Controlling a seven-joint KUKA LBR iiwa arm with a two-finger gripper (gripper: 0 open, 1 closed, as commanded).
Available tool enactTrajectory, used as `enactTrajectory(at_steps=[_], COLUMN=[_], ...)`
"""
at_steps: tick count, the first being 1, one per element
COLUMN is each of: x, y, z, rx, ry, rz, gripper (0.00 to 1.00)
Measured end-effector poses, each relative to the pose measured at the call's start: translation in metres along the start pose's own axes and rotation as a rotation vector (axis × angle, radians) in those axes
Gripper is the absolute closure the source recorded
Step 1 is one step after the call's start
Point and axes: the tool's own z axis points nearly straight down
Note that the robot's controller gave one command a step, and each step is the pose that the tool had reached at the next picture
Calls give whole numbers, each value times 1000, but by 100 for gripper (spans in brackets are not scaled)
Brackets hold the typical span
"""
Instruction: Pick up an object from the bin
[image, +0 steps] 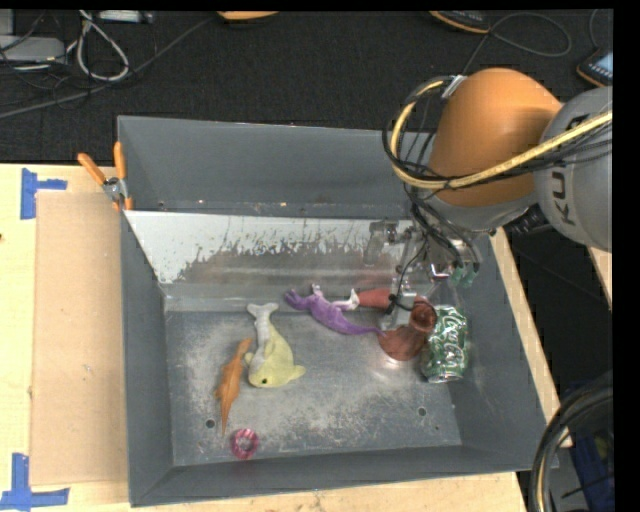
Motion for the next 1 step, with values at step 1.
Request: enactTrajectory(at_steps=[1], x=[-1], y=[0], z=[-5], rx=[0], ry=[-8], rz=[0], gripper=[0])
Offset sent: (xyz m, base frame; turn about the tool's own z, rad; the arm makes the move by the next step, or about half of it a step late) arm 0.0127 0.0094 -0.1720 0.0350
